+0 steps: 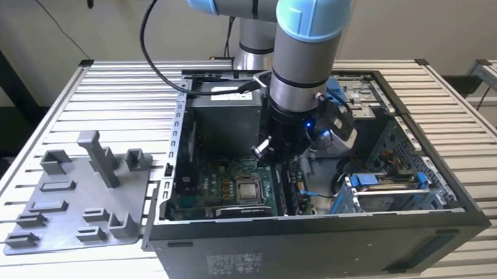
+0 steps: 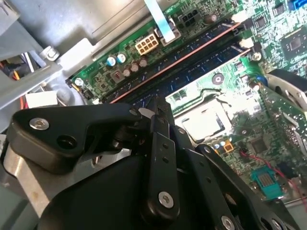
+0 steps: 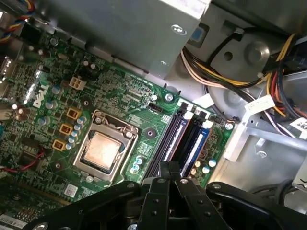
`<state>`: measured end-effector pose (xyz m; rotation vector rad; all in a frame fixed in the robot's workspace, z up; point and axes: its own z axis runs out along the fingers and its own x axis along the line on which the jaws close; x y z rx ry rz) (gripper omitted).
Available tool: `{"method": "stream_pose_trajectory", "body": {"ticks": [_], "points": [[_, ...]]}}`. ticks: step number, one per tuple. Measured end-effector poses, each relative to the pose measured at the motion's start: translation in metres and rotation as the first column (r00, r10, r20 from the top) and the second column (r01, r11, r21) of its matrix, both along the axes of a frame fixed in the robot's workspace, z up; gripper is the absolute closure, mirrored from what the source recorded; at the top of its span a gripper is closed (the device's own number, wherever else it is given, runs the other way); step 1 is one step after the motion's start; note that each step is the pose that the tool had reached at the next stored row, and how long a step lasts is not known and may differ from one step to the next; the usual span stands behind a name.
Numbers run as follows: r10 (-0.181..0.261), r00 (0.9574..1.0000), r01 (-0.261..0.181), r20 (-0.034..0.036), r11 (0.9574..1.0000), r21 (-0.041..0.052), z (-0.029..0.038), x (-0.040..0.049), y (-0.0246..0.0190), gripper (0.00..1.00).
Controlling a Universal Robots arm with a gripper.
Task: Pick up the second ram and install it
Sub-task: 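Press down the second ram until it locks into place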
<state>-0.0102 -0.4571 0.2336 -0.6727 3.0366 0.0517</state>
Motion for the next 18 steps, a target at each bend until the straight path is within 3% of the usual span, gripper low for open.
{"method": "stream_pose_trajectory", "body": {"ticks": [5,18], "points": [[0.071,0.9975,-0.071,0.0018,0.9975,-0.0005,0.0,0.0,-0.0001,0.89],[0.195,0.9808,-0.195,0.0061,0.9809,-0.0011,0.0,-0.0005,-0.003,0.89]]}}
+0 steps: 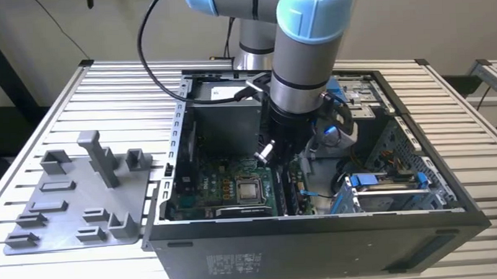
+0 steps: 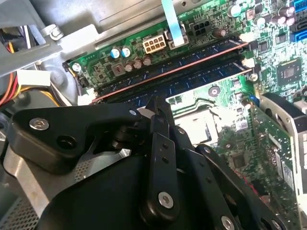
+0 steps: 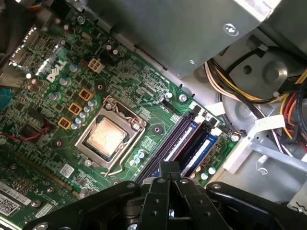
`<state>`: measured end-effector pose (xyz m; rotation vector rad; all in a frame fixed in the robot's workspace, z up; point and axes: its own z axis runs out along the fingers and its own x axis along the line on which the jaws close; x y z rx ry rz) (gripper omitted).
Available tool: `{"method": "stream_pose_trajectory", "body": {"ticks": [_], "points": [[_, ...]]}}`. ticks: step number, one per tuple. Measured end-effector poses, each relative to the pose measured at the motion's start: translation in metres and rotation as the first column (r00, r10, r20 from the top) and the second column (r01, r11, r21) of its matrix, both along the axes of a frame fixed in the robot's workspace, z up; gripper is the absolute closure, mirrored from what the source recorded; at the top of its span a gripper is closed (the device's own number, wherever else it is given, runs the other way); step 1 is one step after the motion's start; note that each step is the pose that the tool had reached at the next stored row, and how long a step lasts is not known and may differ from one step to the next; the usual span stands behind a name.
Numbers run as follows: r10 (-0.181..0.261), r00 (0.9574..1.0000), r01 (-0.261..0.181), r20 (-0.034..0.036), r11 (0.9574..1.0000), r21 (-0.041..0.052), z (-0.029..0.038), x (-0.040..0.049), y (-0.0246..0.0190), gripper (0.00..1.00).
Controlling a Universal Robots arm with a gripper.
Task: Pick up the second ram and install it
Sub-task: 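Press down the second ram until it locks into place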
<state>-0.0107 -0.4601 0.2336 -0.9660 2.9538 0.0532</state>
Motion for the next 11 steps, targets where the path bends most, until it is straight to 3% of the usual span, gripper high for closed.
{"method": "stream_pose_trajectory", "body": {"ticks": [6,11], "points": [[0.058,0.9983,-0.058,0.0,0.9983,-0.0001,0.0,-0.0002,-0.0006,0.89],[0.122,0.9925,-0.122,0.0001,0.9925,-0.0001,-0.0002,-0.0012,-0.0006,0.89]]}}
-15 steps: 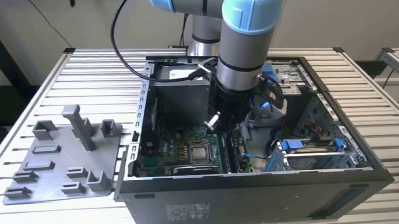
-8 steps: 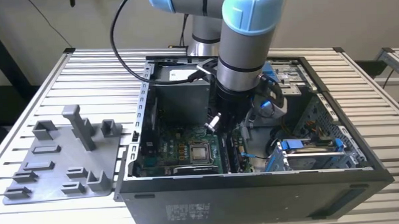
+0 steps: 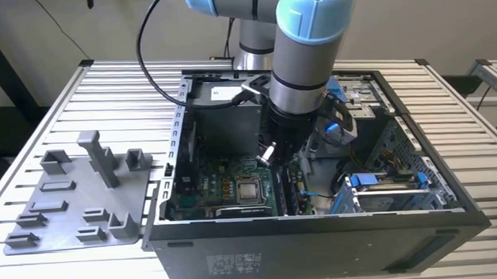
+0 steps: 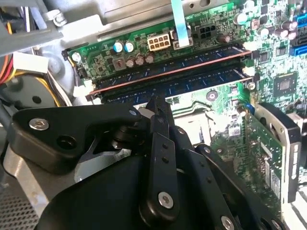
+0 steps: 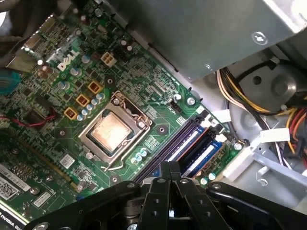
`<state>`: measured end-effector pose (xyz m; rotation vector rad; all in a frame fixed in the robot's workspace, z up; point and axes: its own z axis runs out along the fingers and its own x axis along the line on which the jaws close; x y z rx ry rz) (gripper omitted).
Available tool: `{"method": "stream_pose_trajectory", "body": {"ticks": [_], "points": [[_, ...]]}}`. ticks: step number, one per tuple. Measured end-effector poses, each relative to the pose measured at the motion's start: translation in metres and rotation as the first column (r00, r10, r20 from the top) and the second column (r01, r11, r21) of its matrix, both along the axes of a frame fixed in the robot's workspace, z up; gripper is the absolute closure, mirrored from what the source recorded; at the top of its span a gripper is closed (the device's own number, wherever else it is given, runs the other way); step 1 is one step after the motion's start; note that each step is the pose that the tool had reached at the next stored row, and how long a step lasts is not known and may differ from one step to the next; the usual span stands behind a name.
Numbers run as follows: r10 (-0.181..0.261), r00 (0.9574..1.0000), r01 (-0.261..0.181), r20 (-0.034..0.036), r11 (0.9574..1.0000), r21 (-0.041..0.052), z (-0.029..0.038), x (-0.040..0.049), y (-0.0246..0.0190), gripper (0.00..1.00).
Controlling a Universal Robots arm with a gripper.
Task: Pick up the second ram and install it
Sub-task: 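Press down the second ram until it locks into place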
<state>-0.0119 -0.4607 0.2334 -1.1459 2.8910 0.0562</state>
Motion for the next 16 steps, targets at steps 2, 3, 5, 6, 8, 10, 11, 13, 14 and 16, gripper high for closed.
{"method": "stream_pose_trajectory", "body": {"ticks": [2,3,5,6,8,10,11,13,14,16], "points": [[0.036,0.9993,-0.036,-0.0001,0.9993,-0.0001,-0.0002,-0.0001,-0.0001,0.89],[0.054,0.9985,-0.054,-0.0001,0.9985,-0.0001,-0.0004,-0.0001,-0.0001,0.89],[0.091,0.9959,-0.091,-0.0001,0.9959,-0.0002,-0.0007,-0.0001,0.0,0.89],[0.109,0.994,-0.109,-0.0001,0.994,-0.0001,-0.0008,0.0,0.0,0.89],[0.145,0.9894,-0.145,0.0,0.9894,0.0,-0.0012,-0.0001,0.0,0.89],[0.18,0.9836,-0.18,0.0,0.9836,-0.0001,-0.0017,0.0,0.0,0.89],[0.198,0.9802,-0.198,0.0001,0.9802,-0.0002,-0.0018,0.0,0.0,0.89],[0.234,0.9723,-0.234,0.0014,0.9723,-0.0005,-0.0018,-0.0001,0.0,0.89],[0.251,0.968,-0.251,0.0016,0.968,-0.0004,-0.0019,0.0,0.0,0.89],[0.282,0.9595,-0.282,0.0016,0.9595,-0.0003,-0.0022,0.0003,0.0,0.89]]}}
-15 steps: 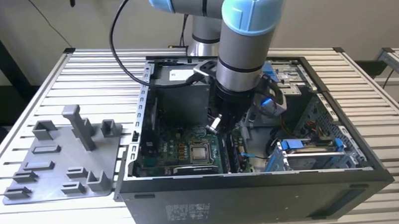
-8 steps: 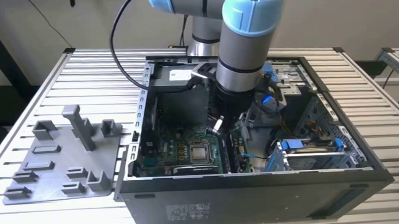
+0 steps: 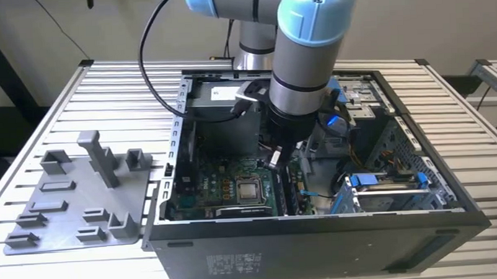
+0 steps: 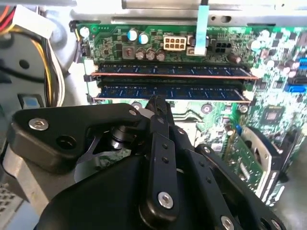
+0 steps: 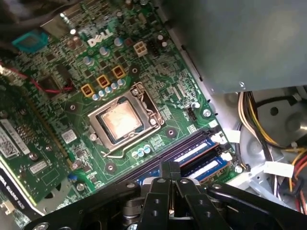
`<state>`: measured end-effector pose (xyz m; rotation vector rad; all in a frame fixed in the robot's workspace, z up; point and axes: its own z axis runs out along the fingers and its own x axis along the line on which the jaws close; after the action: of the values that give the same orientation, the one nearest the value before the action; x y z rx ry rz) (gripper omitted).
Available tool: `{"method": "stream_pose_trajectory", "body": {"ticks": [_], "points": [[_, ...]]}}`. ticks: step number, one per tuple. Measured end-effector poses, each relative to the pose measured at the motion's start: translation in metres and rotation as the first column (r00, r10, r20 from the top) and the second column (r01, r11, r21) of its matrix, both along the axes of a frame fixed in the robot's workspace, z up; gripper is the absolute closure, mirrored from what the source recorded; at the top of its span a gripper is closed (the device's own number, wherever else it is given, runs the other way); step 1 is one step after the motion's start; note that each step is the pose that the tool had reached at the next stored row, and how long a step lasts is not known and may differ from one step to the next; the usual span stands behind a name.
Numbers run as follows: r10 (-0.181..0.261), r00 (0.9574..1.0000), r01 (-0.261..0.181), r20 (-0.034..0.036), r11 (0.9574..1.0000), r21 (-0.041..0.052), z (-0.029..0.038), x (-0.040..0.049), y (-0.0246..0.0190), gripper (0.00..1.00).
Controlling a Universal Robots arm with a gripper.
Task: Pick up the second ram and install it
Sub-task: 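Press down the second ram until it locks into place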
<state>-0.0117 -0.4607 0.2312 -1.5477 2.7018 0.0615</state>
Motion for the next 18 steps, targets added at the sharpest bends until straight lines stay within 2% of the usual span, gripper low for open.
{"method": "stream_pose_trajectory", "body": {"ticks": [3,5,9,11,14,18], "points": [[0.051,0.9987,-0.051,0.0002,0.9987,-0.0002,-0.0001,0.0001,0.0,0.89],[0.086,0.9963,-0.086,0.003,0.9963,-0.0003,-0.0002,0.0001,0.0,0.89],[0.152,0.9881,-0.152,0.0224,0.9883,-0.0025,-0.0003,0.0002,0.0,0.89],[0.189,0.9816,-0.188,0.0298,0.9821,-0.0038,-0.0003,0.0002,0.0,0.89],[0.241,0.9702,-0.241,0.0304,0.9706,-0.0042,-0.0009,0.0001,-0.0001,0.89],[0.311,0.95,-0.311,0.0306,0.9505,-0.004,-0.0023,0.0001,0.0,0.89]]}}
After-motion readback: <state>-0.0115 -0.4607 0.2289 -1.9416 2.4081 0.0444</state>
